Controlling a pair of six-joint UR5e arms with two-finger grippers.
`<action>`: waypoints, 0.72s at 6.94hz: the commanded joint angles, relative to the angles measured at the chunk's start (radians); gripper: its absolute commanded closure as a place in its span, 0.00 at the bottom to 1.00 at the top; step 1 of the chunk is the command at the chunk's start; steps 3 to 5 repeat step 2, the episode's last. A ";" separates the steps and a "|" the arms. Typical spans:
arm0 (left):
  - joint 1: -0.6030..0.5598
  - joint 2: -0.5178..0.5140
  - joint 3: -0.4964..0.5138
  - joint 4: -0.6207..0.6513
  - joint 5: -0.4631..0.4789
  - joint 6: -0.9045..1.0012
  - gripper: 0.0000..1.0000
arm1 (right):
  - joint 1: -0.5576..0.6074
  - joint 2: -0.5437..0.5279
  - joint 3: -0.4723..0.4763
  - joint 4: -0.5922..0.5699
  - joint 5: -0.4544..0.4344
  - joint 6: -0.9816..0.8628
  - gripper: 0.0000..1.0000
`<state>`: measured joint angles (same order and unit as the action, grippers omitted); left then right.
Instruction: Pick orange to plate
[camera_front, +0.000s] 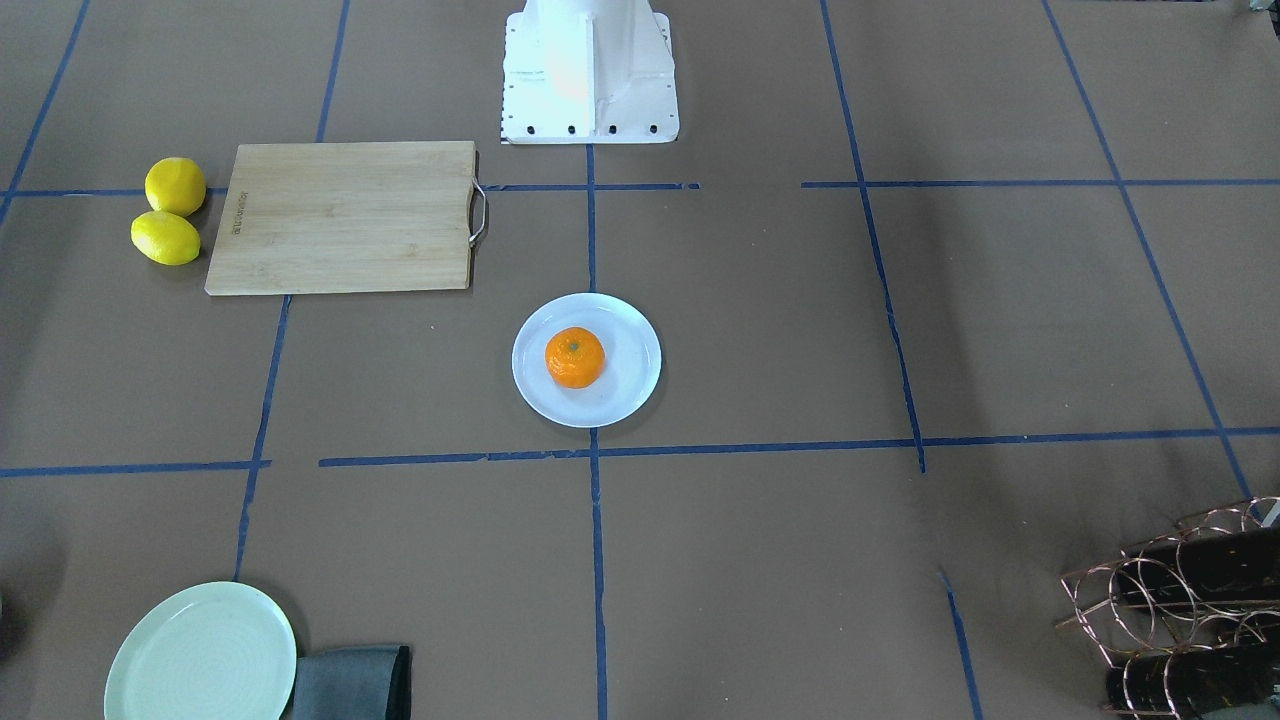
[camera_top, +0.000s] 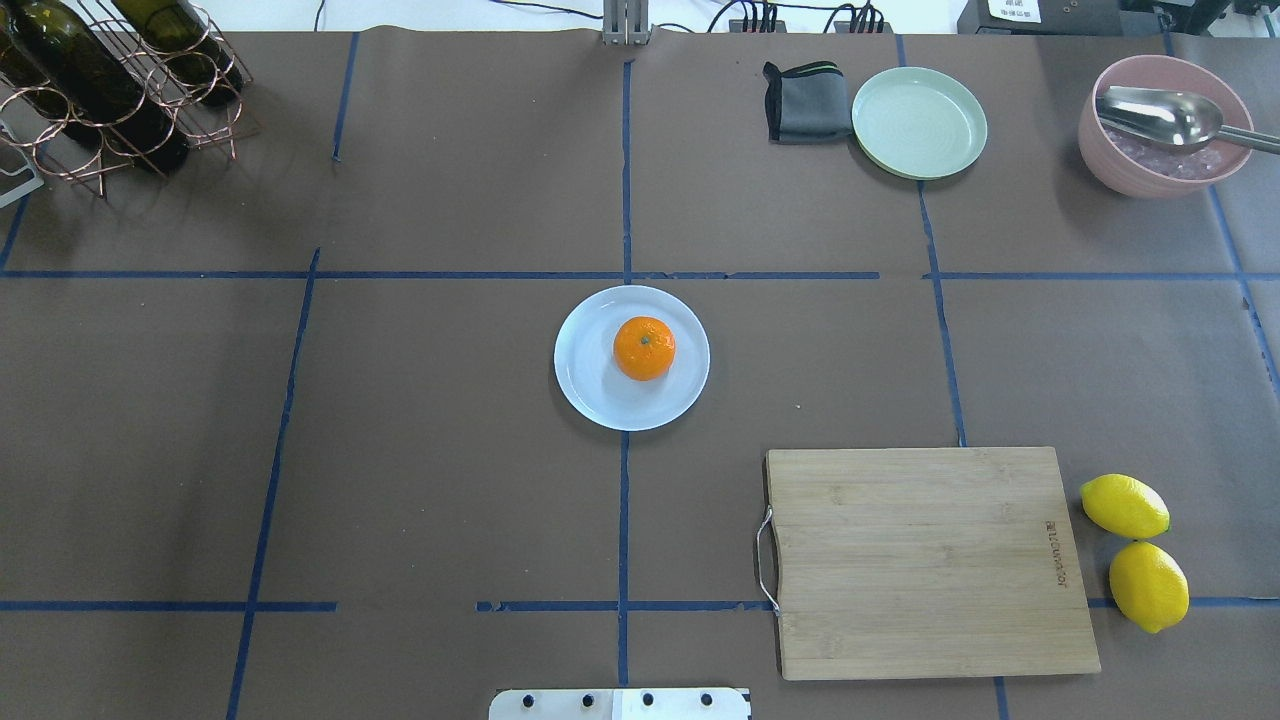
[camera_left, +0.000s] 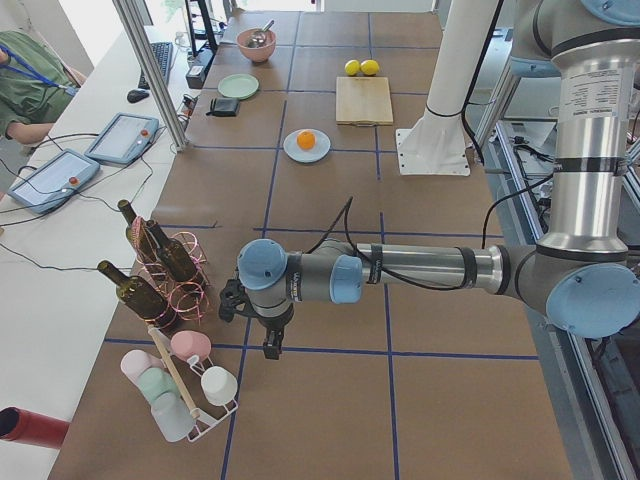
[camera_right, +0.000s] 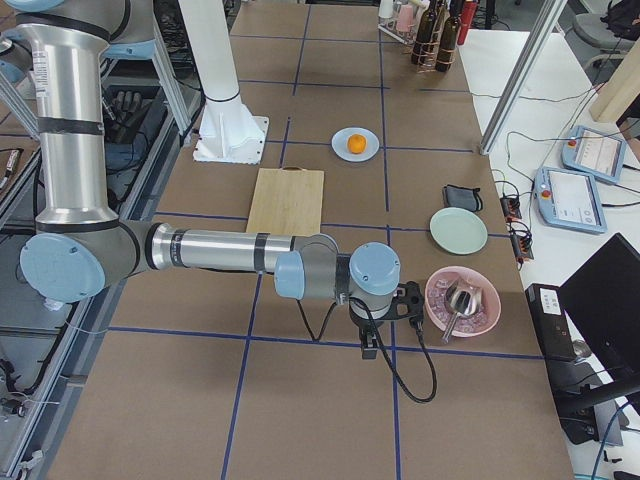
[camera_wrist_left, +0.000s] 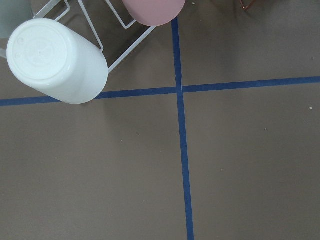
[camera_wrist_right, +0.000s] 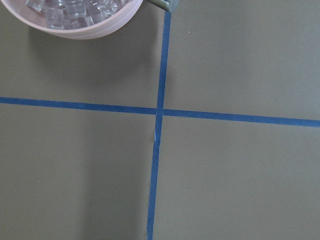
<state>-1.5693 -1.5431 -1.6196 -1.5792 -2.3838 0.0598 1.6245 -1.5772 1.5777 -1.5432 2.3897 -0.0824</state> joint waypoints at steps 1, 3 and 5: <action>0.000 0.000 0.000 0.001 0.000 0.000 0.00 | 0.000 -0.001 0.001 0.000 0.000 0.000 0.00; 0.000 0.000 0.000 -0.001 0.000 0.000 0.00 | 0.000 0.000 0.001 0.000 0.000 0.000 0.00; 0.000 0.000 0.000 -0.001 0.000 0.000 0.00 | 0.000 0.000 0.001 0.000 0.000 0.000 0.00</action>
